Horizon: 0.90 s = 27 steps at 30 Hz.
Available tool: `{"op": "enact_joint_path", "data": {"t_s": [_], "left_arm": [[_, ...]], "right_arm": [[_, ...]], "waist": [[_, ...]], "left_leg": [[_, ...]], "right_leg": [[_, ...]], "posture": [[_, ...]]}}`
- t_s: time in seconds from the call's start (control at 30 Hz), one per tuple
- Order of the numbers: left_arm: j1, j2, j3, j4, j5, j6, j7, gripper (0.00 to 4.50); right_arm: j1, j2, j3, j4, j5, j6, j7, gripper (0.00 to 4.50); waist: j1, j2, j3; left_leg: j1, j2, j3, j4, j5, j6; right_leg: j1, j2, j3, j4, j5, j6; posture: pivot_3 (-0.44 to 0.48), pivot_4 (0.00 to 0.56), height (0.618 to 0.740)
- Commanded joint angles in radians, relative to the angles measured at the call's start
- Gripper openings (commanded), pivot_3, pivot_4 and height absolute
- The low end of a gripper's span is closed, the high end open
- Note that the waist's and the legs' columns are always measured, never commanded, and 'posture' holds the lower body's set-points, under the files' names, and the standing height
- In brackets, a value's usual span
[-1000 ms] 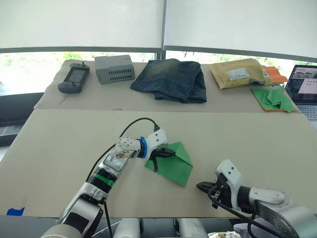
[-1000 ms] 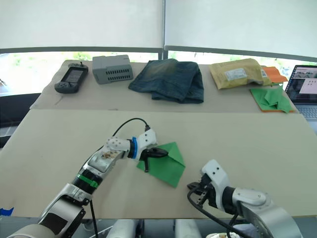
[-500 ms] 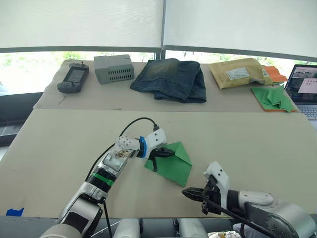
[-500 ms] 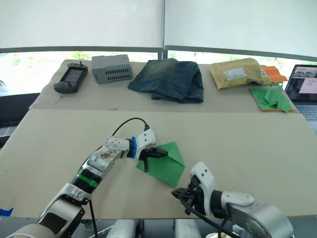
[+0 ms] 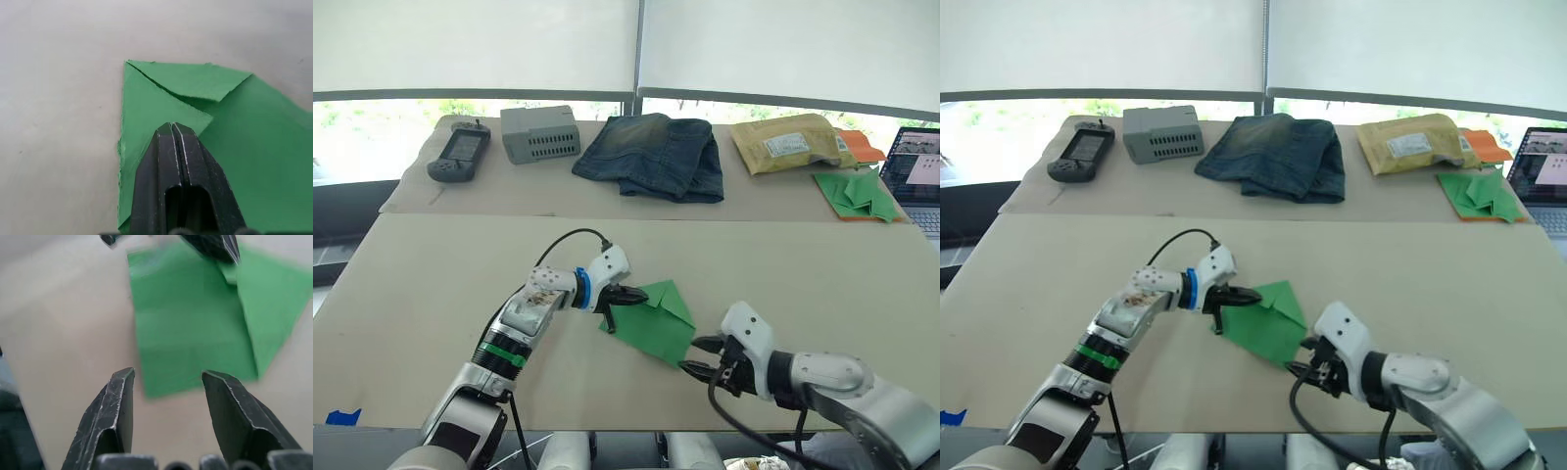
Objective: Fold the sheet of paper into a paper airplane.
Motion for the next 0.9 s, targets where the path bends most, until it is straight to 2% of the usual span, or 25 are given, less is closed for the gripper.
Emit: {"op": "enact_joint_path", "data": {"t_s": [0.03, 0.13, 0.47, 0.6, 0.73, 0.9], "left_arm": [[-0.027, 0.030, 0.046, -0.059, -0.069, 0.027, -0.053, 0.00], [-0.036, 0.067, 0.057, -0.067, -0.088, 0.033, -0.089, 0.00], [-0.046, 0.135, 0.077, -0.087, -0.112, 0.059, -0.109, 0.00], [-0.051, 0.157, 0.079, -0.084, -0.112, 0.058, -0.118, 0.00], [-0.057, 0.166, 0.077, -0.079, -0.115, 0.060, -0.126, 0.00], [-0.060, 0.158, 0.069, -0.067, -0.106, 0.050, -0.125, 0.00]], "right_arm": [[-0.009, -0.021, 0.077, -0.006, -0.119, -0.132, 0.004, 2.27], [-0.031, -0.020, 0.133, 0.060, -0.222, -0.209, -0.014, 2.27], [-0.034, 0.037, 0.203, 0.097, -0.260, -0.235, 0.025, 2.27], [-0.047, 0.032, 0.239, 0.110, -0.332, -0.249, 0.012, 2.27], [-0.056, -0.034, 0.278, 0.136, -0.502, -0.336, -0.007, 2.27], [-0.056, -0.081, 0.229, 0.149, -0.544, -0.419, 0.026, 2.27]], "waist": [[0.000, 0.000, 0.000], [-0.001, 0.000, 0.000], [0.002, 0.000, 0.000], [0.001, 0.000, 0.000], [0.001, 0.000, 0.000], [0.003, 0.000, 0.000]], "left_leg": [[0.000, 0.000, 0.000, 0.000, 0.000, 0.000], [0.000, 0.000, 0.000, 0.000, 0.000, 0.000], [-0.001, -0.001, 0.000, 0.004, 0.000, 0.000], [-0.001, 0.000, 0.000, 0.006, 0.000, 0.000], [-0.001, -0.001, 0.001, 0.007, 0.000, 0.000], [-0.001, -0.002, 0.001, 0.007, 0.000, 0.000]], "right_leg": [[0.000, 0.000, 0.000, 0.000, 0.000, 0.000], [0.000, -0.001, 0.000, 0.000, 0.000, 0.000], [0.001, -0.002, 0.000, 0.001, 0.001, 0.000], [0.001, -0.001, 0.000, 0.002, 0.001, 0.001], [0.001, -0.002, 0.000, 0.003, 0.001, 0.000], [0.001, -0.001, 0.000, 0.002, 0.001, 0.001]], "posture": [[0.000, 0.150, 0.728], [0.000, 0.150, 0.728], [0.000, 0.150, 0.728], [0.000, 0.150, 0.728], [0.000, 0.150, 0.728], [0.000, 0.150, 0.728]]}}
